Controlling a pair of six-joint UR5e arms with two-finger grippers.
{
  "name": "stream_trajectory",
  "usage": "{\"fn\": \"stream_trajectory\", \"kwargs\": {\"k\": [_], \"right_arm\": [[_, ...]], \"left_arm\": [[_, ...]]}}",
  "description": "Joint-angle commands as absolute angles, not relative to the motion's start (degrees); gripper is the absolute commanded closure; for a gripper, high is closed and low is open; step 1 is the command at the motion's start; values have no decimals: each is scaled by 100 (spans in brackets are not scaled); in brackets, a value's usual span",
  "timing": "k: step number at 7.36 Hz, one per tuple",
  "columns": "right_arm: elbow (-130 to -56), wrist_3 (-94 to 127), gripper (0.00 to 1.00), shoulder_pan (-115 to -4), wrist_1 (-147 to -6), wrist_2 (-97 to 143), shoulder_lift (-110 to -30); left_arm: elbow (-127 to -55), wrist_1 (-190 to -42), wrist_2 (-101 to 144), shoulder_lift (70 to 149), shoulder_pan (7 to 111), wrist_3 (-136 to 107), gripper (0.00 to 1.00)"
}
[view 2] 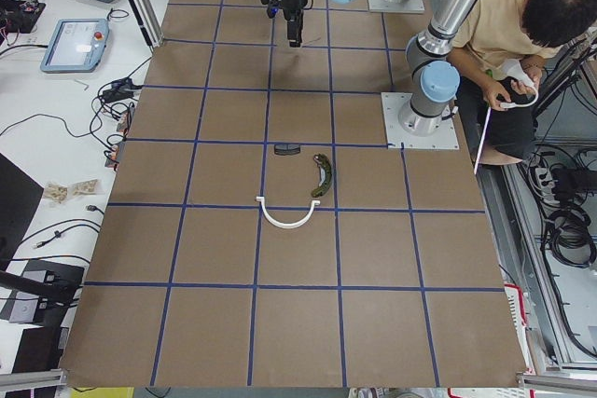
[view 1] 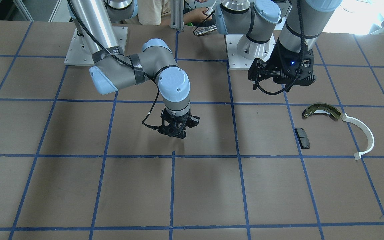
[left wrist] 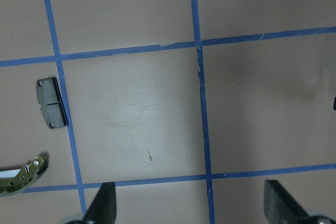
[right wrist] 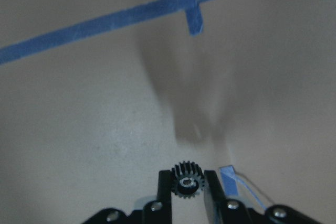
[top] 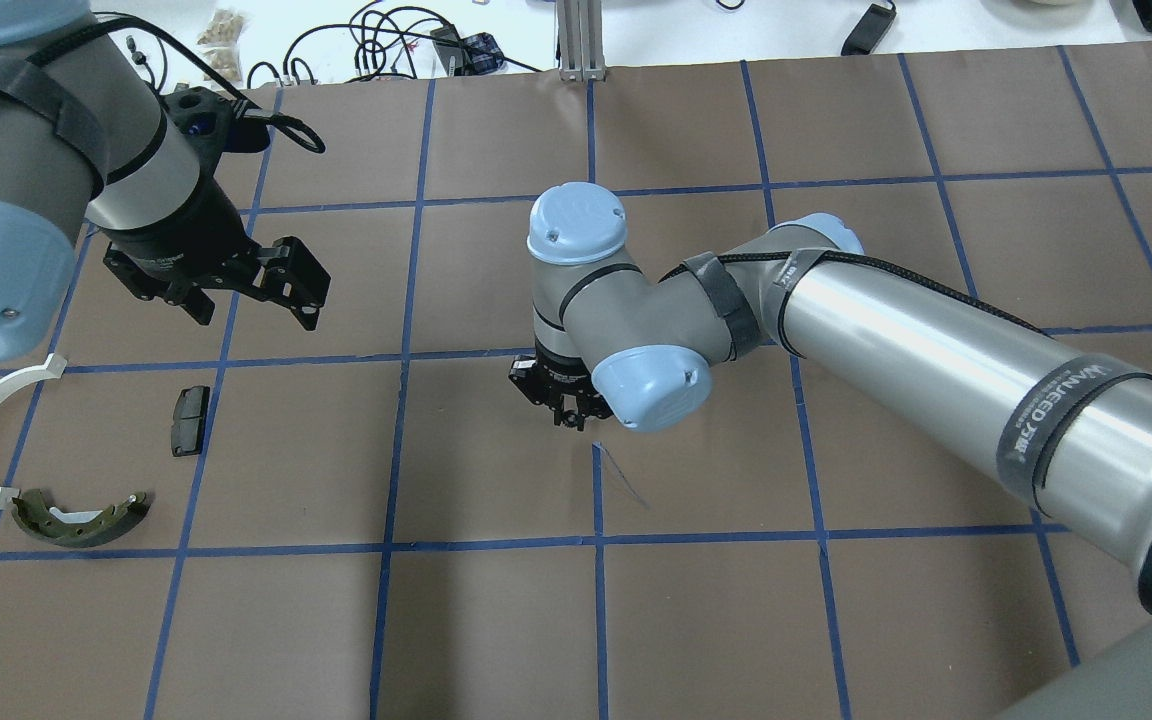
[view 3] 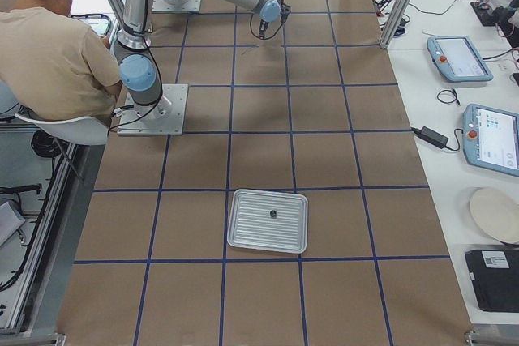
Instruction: Place bearing gear from tray to pile
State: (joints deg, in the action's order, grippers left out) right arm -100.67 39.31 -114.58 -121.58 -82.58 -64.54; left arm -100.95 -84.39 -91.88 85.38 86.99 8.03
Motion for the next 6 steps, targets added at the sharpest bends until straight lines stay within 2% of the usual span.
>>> {"fn": "stream_trajectory", "kwargs": {"k": [1, 3, 4, 6], "right_arm": [[-10072, 3345, 0, -10754, -11729, -8445, -7000], [-10029, 1316, 0, -9140, -10988, -8779, -7565], [-9994, -309, 0, -8462, -10891, -9059, -7602], [-10019, -2058, 0, -7039, -11230, -9735, -7419]], "left_arm": [[-10107, -8420, -9185, 8552, 8692, 774, 0], [-10090, -8420, -9089, 8552, 8718, 686, 0], [-10099, -8420, -8905, 8569, 8745, 686, 0], [-10098, -8394, -8877, 8674, 8789, 572, 0]]}}
